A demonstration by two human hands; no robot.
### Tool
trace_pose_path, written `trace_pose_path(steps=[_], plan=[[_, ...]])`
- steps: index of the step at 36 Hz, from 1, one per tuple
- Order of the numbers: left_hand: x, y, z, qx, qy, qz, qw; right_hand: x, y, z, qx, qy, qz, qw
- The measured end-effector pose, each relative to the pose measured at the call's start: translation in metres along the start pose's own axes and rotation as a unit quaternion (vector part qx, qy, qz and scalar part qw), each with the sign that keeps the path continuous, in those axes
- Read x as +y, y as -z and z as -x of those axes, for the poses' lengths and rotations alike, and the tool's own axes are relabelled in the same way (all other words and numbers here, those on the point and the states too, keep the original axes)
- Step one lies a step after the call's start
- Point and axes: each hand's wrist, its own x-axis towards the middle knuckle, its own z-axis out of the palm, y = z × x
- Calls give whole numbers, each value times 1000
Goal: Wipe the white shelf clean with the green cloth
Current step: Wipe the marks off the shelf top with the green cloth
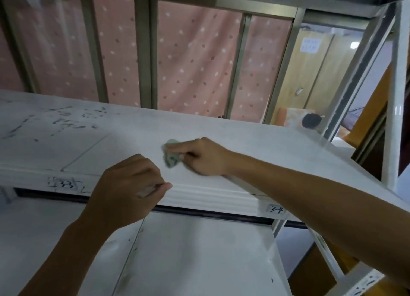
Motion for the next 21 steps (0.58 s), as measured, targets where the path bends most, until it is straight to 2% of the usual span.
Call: trace_pose_path(steps=[5,8,11,15,18,21], plan=[[-16,16,10,8,-1,-18,1000,-13,-17,19,-42,129,-43,990],[-25,22,17,11,13,-22,1000,-5,-12,11,-30,125,-50,991],[-30,28,19,17,25,-20,999,12,-6,-12,14,82,-15,996],[-36,33,22,16,33,-16,999,50,9,-55,36,-21,66,997],[-38,34,25,12,37,-19,999,76,16,-96,36,-115,139,983],[-37,35,28,7,37,-20,999,88,14,-138,50,-183,153,970]])
